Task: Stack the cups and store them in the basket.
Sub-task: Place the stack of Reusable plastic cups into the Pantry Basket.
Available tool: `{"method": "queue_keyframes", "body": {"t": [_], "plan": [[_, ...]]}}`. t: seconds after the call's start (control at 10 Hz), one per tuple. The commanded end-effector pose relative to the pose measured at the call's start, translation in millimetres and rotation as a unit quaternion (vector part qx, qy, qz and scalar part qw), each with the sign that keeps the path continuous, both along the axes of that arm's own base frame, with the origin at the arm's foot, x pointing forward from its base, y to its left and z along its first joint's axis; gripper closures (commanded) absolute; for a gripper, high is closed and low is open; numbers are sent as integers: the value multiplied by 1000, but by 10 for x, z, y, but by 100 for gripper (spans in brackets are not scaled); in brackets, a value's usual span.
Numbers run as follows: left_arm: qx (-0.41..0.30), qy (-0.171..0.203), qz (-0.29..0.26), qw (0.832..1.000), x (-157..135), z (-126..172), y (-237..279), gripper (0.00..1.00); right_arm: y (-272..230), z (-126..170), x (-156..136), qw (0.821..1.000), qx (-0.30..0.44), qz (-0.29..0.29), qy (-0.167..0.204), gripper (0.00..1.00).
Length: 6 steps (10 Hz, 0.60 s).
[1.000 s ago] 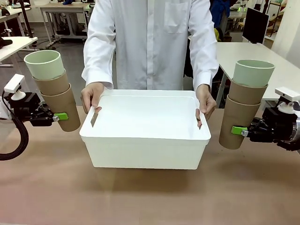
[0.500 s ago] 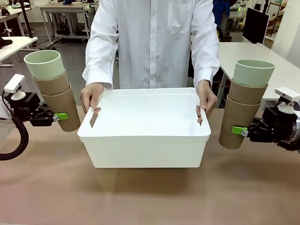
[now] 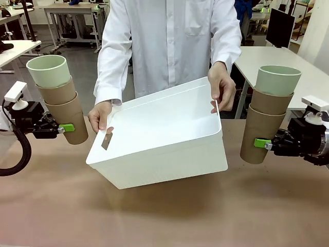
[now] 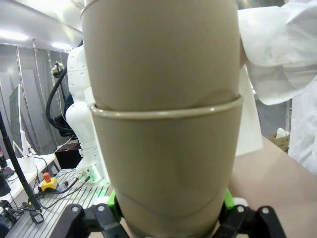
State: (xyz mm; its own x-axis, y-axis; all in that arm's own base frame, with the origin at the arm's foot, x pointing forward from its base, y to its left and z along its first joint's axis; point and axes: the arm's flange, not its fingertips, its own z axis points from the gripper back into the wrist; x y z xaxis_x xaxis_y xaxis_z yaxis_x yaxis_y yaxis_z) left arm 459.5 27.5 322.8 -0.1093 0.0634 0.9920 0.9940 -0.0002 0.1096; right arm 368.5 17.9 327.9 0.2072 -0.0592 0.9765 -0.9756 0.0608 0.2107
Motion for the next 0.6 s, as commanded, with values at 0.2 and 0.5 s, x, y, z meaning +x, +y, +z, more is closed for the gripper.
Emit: {"method": "queue_keyframes", "body": {"t": [0.2,0.5], "plan": [[5,7,15,1000,-39,201,55,15,-4,46,15,1000,6,-7,-6,15],[39,33,13,999,-216,811,201,15,-4,46,15,1000,6,-7,-6,15]]}}
